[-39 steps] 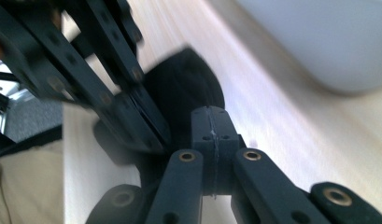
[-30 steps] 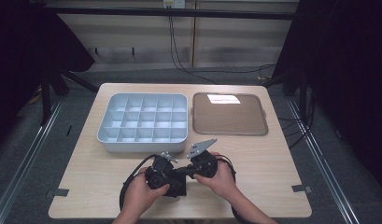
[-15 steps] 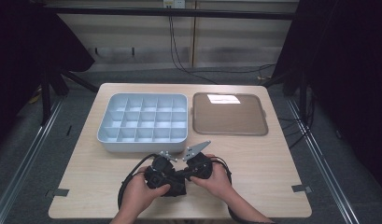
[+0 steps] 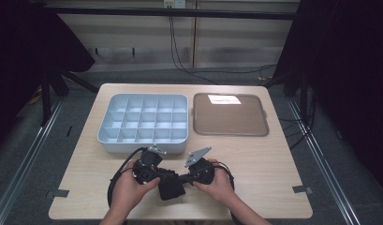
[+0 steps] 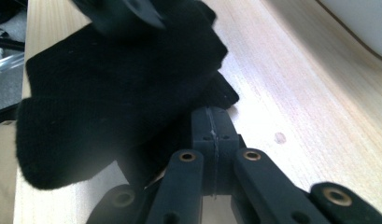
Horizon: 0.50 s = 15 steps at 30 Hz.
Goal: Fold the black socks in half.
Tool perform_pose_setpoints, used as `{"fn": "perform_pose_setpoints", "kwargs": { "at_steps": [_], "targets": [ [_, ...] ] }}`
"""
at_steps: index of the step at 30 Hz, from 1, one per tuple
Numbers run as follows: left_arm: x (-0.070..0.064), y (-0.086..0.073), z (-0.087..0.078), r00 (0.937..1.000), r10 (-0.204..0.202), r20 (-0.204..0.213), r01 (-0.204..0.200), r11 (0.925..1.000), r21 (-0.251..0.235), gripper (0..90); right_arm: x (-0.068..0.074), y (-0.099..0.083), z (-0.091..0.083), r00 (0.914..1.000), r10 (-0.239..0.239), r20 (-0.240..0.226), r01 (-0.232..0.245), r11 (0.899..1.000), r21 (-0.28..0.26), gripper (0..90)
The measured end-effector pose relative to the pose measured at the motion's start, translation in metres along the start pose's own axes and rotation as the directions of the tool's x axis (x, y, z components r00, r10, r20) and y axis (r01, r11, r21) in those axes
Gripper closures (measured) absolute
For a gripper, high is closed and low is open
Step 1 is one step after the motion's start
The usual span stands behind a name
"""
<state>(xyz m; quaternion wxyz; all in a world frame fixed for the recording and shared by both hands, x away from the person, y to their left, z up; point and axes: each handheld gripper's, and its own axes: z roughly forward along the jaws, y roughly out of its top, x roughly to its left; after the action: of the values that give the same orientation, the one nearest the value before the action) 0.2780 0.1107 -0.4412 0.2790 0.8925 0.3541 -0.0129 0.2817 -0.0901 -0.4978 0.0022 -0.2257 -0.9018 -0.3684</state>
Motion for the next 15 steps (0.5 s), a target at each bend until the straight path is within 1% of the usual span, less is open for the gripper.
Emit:
{"fn": "perform_pose_setpoints", "kwargs": {
  "at_steps": [1, 2, 3, 5, 6, 7, 9, 11, 12, 13, 15],
  "targets": [
    [0.0, 0.0, 0.002, 1.0, -0.008, 0.002, 0.008, 0.9999, 0.012, 72.3, 0.0, 0.0, 0.0, 1.0, -0.008, 0.0, 0.008, 1.0, 0.005, 90.0],
    [0.0, -0.001, 0.003, 0.9999, -0.008, -0.007, 0.008, 0.9996, 0.026, 73.6, -0.001, 0.001, 0.0, 1.0, -0.007, -0.003, 0.007, 1.0, 0.009, 90.0],
    [0.0, -0.002, 0.005, 0.9997, 0.003, -0.023, -0.002, 0.9992, 0.04, 74.2, -0.001, 0.001, -0.001, 1.0, -0.007, -0.002, 0.007, 1.0, 0.012, 90.0],
    [0.001, -0.003, 0.008, 0.9998, -0.011, -0.015, 0.011, 0.9993, 0.036, 74.1, -0.002, -0.001, -0.002, 1.0, 0.002, 0.002, -0.002, 1.0, 0.011, 90.0],
    [0.002, -0.003, 0.01, 0.9998, -0.01, -0.016, 0.011, 0.9991, 0.041, 73.6, -0.003, -0.002, -0.004, 0.9999, 0.007, 0.007, -0.007, 1.0, 0.01, 90.0],
    [0.003, -0.004, 0.012, 0.9997, -0.011, -0.021, 0.012, 0.9991, 0.04, 73.2, -0.004, -0.003, -0.005, 0.9999, 0.009, 0.006, -0.009, 1.0, -0.007, 90.0],
    [0.002, -0.005, 0.015, 0.9994, 0.002, -0.036, -0.001, 0.9993, 0.038, 73.2, -0.005, -0.004, -0.009, 0.9998, 0.017, 0.01, -0.017, 1.0, -0.015, 90.0],
    [0.002, -0.006, 0.016, 0.999, 0.004, -0.045, -0.003, 0.9993, 0.037, 73.5, -0.006, -0.005, -0.014, 0.9997, 0.018, 0.014, -0.018, 0.999, -0.035, 90.0],
    [0.001, -0.006, 0.017, 0.9986, 0.011, -0.051, -0.01, 0.9993, 0.037, 73.6, -0.006, -0.006, -0.016, 0.9996, 0.023, 0.017, -0.022, 0.999, -0.039, 90.0],
    [0.0, -0.005, 0.016, 0.998, 0.027, -0.057, -0.025, 0.9989, 0.04, 73.6, -0.007, -0.006, -0.019, 0.9995, 0.022, 0.024, -0.021, 0.999, -0.044, 89.4],
    [0.0, -0.005, 0.016, 0.998, 0.022, -0.059, -0.02, 0.9989, 0.042, 73.5, -0.008, -0.009, -0.024, 0.999, 0.026, 0.037, -0.025, 0.999, -0.046, 84.6]
  ]
}}
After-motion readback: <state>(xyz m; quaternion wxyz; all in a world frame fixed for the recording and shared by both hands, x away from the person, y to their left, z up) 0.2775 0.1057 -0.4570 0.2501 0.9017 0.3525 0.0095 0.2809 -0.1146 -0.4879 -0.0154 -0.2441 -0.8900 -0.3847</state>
